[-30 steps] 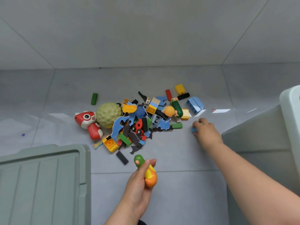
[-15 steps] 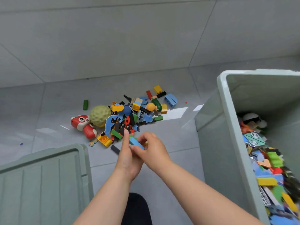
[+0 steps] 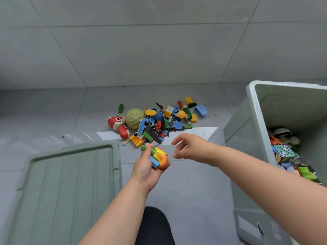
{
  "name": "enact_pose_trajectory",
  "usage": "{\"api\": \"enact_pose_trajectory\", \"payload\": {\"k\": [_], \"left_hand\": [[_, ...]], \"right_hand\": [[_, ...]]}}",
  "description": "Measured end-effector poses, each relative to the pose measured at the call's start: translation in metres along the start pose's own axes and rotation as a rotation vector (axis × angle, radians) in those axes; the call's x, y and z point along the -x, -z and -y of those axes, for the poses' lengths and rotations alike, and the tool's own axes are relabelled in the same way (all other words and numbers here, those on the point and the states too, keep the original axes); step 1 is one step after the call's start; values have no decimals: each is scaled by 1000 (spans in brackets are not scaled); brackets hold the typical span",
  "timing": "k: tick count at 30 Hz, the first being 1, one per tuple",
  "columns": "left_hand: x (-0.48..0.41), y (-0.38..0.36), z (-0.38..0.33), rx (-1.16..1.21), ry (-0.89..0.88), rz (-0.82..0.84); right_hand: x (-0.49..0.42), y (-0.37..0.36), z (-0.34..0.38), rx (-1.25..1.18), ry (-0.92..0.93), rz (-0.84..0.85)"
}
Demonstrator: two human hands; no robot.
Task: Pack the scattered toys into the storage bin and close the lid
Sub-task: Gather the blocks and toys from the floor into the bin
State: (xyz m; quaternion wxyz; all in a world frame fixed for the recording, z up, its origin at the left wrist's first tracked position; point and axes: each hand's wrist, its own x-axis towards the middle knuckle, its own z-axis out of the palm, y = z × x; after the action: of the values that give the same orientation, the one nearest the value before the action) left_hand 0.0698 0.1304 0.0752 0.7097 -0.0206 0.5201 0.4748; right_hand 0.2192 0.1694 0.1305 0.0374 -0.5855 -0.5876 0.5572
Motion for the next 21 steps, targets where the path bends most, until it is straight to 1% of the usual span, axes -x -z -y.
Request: {"api": "enact_pose_trajectory", "payload": {"k": [4,7,10,12,14,17,21], "left_hand": [[14,16,-17,36,9,-12],[23,33,-36,68,-10,11],[37,57,-59,85,9,50],[46,77,-77,66,14,68],[51,94,-89,22,-4,50],[57,110,-100,-28,-43,13],[48,105,-111,6,-54,-12]], "right_hand": [[14,11,-1,-50,-45,-131],[26,10,7,-121,-52,-223],[41,-1,16,-174,-56,-291],[54,-8,22,-218,-48,-352],[65,-13,25,-251,-30,-393],[76,-26,25,-272,-8,-411],[64,-38,19,-279,-25,-348]]}}
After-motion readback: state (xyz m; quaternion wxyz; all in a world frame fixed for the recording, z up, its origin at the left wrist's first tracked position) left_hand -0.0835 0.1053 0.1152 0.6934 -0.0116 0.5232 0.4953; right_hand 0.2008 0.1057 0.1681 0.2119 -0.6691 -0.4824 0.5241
